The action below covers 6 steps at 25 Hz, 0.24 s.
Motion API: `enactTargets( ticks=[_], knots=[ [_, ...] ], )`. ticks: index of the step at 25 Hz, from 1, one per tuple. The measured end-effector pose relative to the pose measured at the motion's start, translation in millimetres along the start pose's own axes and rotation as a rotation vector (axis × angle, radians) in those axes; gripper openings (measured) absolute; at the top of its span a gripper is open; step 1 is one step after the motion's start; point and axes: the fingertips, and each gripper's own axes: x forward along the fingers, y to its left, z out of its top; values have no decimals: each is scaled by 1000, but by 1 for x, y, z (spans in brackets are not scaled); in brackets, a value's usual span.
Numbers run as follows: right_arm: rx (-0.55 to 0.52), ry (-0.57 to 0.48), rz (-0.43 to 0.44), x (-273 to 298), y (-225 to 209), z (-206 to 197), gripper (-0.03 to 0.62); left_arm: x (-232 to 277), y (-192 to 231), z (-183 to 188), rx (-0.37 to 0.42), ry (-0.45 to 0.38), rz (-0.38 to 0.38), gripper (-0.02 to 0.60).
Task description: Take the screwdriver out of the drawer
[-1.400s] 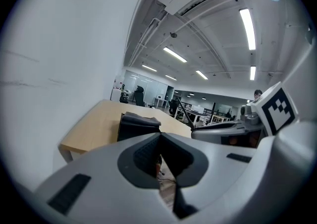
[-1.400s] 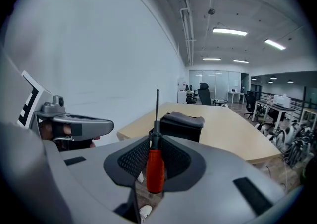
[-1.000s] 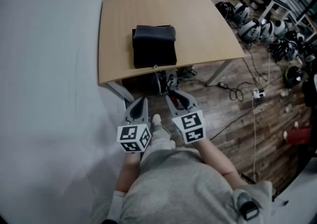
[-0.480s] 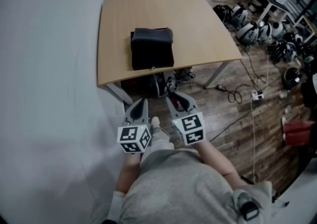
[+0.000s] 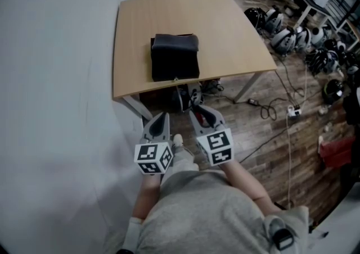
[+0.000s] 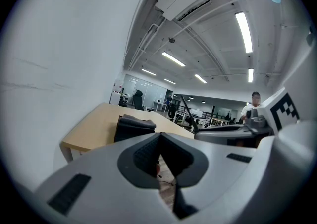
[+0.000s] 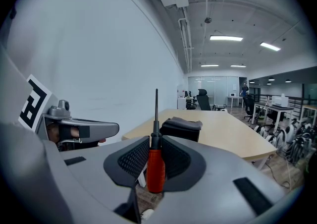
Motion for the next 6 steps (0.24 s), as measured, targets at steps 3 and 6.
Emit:
enactTargets(
  ticks=[3,6],
  knots=[
    [-1,1,-1,2,-1,-3,77,1,1,-2,0,0,1,0],
    [-1,6,0,6,-2,-4,77,3,3,-3,-3,4,3,0]
  ],
)
